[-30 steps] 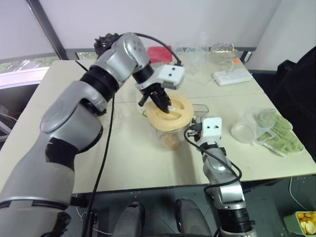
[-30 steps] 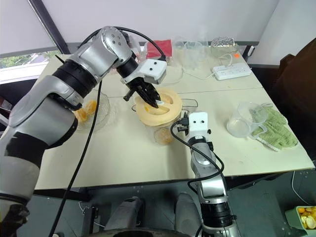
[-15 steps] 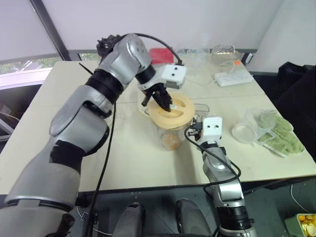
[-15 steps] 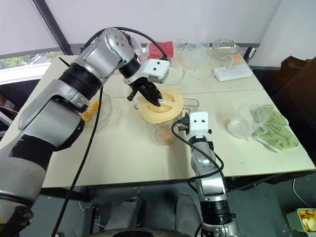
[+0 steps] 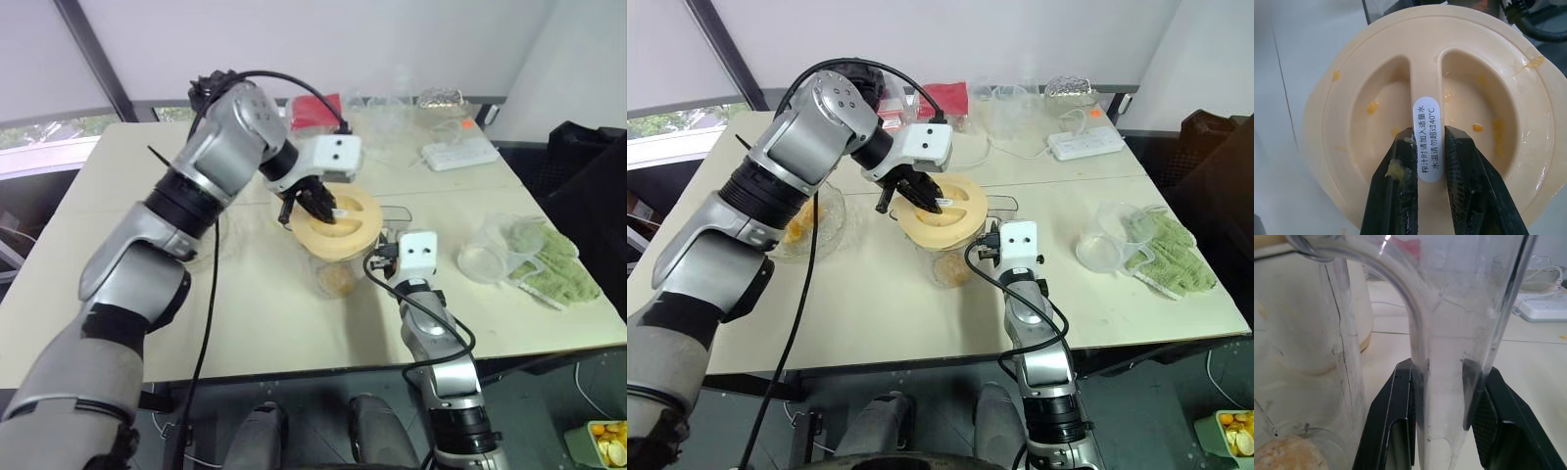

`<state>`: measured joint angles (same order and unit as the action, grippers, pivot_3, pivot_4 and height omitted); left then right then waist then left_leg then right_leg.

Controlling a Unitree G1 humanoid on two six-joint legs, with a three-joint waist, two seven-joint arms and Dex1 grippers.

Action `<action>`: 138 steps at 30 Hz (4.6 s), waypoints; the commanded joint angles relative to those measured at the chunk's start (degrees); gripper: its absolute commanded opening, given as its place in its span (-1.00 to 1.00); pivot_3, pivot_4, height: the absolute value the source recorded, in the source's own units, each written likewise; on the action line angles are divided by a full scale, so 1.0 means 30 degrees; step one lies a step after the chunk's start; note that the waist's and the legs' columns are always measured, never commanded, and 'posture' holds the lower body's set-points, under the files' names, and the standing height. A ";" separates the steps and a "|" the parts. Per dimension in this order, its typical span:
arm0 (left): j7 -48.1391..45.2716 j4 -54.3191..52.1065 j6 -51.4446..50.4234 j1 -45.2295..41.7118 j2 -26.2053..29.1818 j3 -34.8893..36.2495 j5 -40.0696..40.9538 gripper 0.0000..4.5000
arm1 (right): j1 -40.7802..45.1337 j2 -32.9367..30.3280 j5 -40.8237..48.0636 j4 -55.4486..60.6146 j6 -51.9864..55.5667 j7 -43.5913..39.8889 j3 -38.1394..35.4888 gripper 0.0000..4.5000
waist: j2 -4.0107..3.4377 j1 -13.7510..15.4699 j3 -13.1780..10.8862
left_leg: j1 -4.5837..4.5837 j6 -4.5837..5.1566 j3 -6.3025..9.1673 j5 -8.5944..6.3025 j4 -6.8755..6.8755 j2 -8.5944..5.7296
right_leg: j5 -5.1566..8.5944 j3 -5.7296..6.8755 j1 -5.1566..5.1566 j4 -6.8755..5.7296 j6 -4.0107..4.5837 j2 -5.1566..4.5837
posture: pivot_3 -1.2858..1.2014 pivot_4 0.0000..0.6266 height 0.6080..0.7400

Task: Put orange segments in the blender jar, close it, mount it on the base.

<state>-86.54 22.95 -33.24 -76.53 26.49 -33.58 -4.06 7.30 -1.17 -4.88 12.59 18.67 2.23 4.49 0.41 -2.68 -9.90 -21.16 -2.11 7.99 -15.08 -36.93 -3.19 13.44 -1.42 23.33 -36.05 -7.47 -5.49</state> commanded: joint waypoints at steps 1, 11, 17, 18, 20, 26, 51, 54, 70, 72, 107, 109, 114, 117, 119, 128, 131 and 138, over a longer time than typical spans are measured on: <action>0.1458 0.0460 -0.1812 0.0606 0.0588 -0.0962 -0.2046 -0.90 | 0.0082 -0.0005 -0.0171 -0.0204 -0.0126 -0.0048 0.0122 -0.59 | 0.0000 -0.0002 0.0000 | 0.0000 0.0000 0.0001 0.0000 0.0001 0.0003 | 0.0000 0.0000 0.0001 0.0000 -0.0001 0.0003 | 0.03 -0.52 1.00; 0.1627 -0.0155 -0.6430 -0.0205 0.0199 -0.1504 -0.1780 -0.90 | 0.0104 -0.0058 -0.0239 -0.0283 -0.0263 -0.0046 0.0010 -0.59 | -0.0002 -0.0032 -0.0008 | -0.0003 -0.0002 0.0000 -0.0001 0.0019 0.0007 | 0.0000 -0.0001 0.0021 0.0001 0.0000 0.0007 | 0.03 -0.52 1.00; 0.1790 -0.0048 -0.8138 -0.0716 0.0110 -0.1851 -0.1682 -0.90 | 0.0272 -0.0086 -0.0298 -0.0524 -0.0365 -0.0062 0.0061 -0.59 | 0.0002 -0.0032 -0.0020 | -0.0010 -0.0002 -0.0001 -0.0001 0.0035 0.0010 | 0.0001 -0.0002 0.0037 0.0004 0.0001 0.0007 | 0.03 -0.52 1.00; 0.1808 -0.0007 -0.8252 -0.0815 0.0073 -0.1894 -0.1631 -0.90 | 0.0323 -0.0115 -0.0293 -0.0589 -0.0392 -0.0096 0.0045 -0.59 | 0.0003 -0.0033 -0.0021 | -0.0011 -0.0002 -0.0002 -0.0001 0.0035 0.0009 | 0.0001 -0.0001 0.0037 0.0004 0.0001 0.0007 | 0.03 -0.52 1.00; 0.1994 0.0033 -0.8816 -0.1045 -0.0014 -0.1861 -0.1483 -0.90 | 0.0333 -0.0113 -0.0319 -0.0682 -0.0481 -0.0115 0.0042 -0.59 | 0.0004 -0.0033 -0.0025 | -0.0013 -0.0003 -0.0001 -0.0002 0.0036 0.0010 | 0.0001 -0.0001 0.0040 0.0005 0.0001 0.0007 | 0.03 -0.52 1.00; 0.2242 0.0056 -0.8807 -0.1199 -0.0161 -0.1663 -0.1146 -0.90 | 0.0360 -0.0159 -0.0366 -0.0824 -0.0631 -0.0161 0.0001 -0.59 | -0.0008 -0.0033 -0.0035 | -0.0024 -0.0003 -0.0002 -0.0002 0.0040 0.0012 | 0.0001 -0.0001 0.0055 0.0005 0.0002 0.0007 | 0.03 -0.52 1.00; 0.8060 0.2434 -0.6489 -0.3392 -0.3278 0.8992 0.4617 0.40 | 0.0077 -0.0743 -0.0481 -0.0592 -0.0535 -0.0669 -0.0033 -0.59 | 0.0072 0.0040 -0.0381 | -0.0123 -0.0010 -0.0001 0.0002 0.0048 -0.0002 | -0.0040 -0.0001 0.0146 0.0020 -0.0073 -0.0005 | 0.03 -0.52 1.00; 0.9554 0.4105 -0.6380 -0.4087 -0.3347 1.1823 0.6116 0.40 | 0.0044 -0.1011 -0.0522 -0.0482 -0.0615 -0.0827 -0.0100 -0.59 | 0.0071 -0.0008 -0.0392 | -0.0158 -0.0022 -0.0032 0.0009 0.0082 -0.0005 | -0.0043 -0.0012 0.0222 0.0018 -0.0077 -0.0012 | 0.03 -0.52 1.00; 1.2469 -0.7722 0.4353 1.6120 -0.0170 1.3504 0.5872 0.40 | 0.2474 -0.2207 0.1288 0.1878 0.1274 -0.1771 -0.2332 -0.59 | 0.0059 0.0350 -0.0391 | -0.0208 -0.0373 -0.0071 0.0208 0.0323 -0.0014 | -0.0147 -0.0136 0.0397 0.0030 0.0084 -0.0054 | 0.03 -0.52 1.00; 1.3117 -0.8649 0.5061 1.7767 -0.0457 1.3455 0.5862 0.40 | 0.3240 -0.2617 0.1610 0.2100 0.1879 -0.1907 -0.2826 -0.59 | 0.0085 0.0735 -0.0407 | -0.0325 -0.0392 -0.0066 0.0220 0.0271 -0.0022 | -0.0166 -0.0092 0.0460 0.0039 0.0110 -0.0054 | 0.03 -0.52 1.00; 2.2566 -1.2885 0.8831 2.3098 -0.4332 1.2577 0.3663 0.40 | 2.4544 -0.2013 0.2271 -1.7391 0.0250 -0.0077 -0.3769 -0.59 | 0.0019 0.0485 -0.0447 | -0.0448 -0.0465 -0.0108 0.0283 0.0309 0.0017 | -0.0254 -0.0031 0.0646 0.0008 0.0221 -0.0026 | 0.03 -0.52 1.00; 2.2659 -1.3272 0.8687 2.3479 -0.4118 1.2705 0.3741 0.40 | 2.4747 -0.1822 0.2341 -1.8628 -0.0639 0.0024 -0.3841 -0.59 | 0.0016 0.0426 -0.0449 | -0.0448 -0.0465 -0.0109 0.0282 0.0319 0.0018 | -0.0254 -0.0031 0.0656 0.0007 0.0221 -0.0026 | 0.03 -0.52 1.00; 2.3119 -1.4139 0.8269 2.3944 -0.3977 1.2695 0.3723 0.40 | 2.5003 -0.1449 0.2339 -2.0644 -0.2106 0.0276 -0.3896 -0.59 | 0.0017 0.0102 -0.0448 | -0.0447 -0.0465 -0.0109 0.0282 0.0326 0.0022 | -0.0254 -0.0033 0.0662 0.0000 0.0222 -0.0023 | 0.03 -0.52 1.00; 2.3354 -1.4342 0.8078 2.4039 -0.3925 1.2703 0.3705 0.40 | 2.5029 -0.1190 0.2334 -2.1067 -0.2395 0.0399 -0.3896 -0.59 | 0.0017 0.0047 -0.0448 | -0.0445 -0.0465 -0.0109 0.0282 0.0316 0.0022 | -0.0254 -0.0033 0.0658 -0.0009 0.0222 -0.0023 | 0.03 -0.52 1.00; 2.3479 -1.4422 0.7998 2.4067 -0.3879 1.2727 0.3704 0.40 | 2.5018 -0.1014 0.2346 -2.1073 -0.2416 0.0462 -0.3857 -0.59 | 0.0017 0.0028 -0.0448 | -0.0441 -0.0465 -0.0108 0.0283 0.0314 0.0022 | -0.0254 -0.0033 0.0658 -0.0017 0.0222 -0.0021 | 0.03 -0.52 1.00; 2.3778 -1.4619 0.7657 2.4052 -0.3545 1.2911 0.3739 0.40 | 2.4375 -0.0350 0.2136 -1.9136 -0.0937 0.1260 -0.3527 -0.59 | 0.0016 -0.0041 -0.0447 | -0.0432 -0.0466 -0.0107 0.0283 0.0311 0.0030 | -0.0258 -0.0034 0.0660 -0.0028 0.0229 -0.0014 | 0.03 -0.52 1.00; 2.3859 -1.4619 0.7617 2.4029 -0.3548 1.2840 0.3725 0.40 | 2.4037 -0.0154 0.2095 -1.8180 -0.0313 0.1503 -0.3386 -0.59 | 0.0016 -0.0032 -0.0447 | -0.0433 -0.0468 -0.0107 0.0284 0.0311 0.0030 | -0.0259 -0.0035 0.0661 -0.0028 0.0230 -0.0014 | 0.03 -0.52 1.00; 2.3983 -1.4456 0.7645 2.4003 -0.3531 1.2718 0.3710 0.40 | 2.3045 0.0190 0.1686 -1.7148 0.0176 0.2802 -0.3213 -0.59 | 0.0015 -0.0012 -0.0448 | -0.0438 -0.0469 -0.0106 0.0285 0.0319 0.0031 | -0.0259 -0.0035 0.0671 -0.0027 0.0230 -0.0015 | 0.03 -0.52 1.00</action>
<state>-14.81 -18.33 -10.80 -4.56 15.55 3.76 7.31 75.03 -1.00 0.39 -43.50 20.26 9.43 -5.34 0.46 -2.71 -11.24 -22.47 -3.52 7.68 -14.22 -35.97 -3.09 12.66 -1.53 25.34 -36.13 -6.78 -5.53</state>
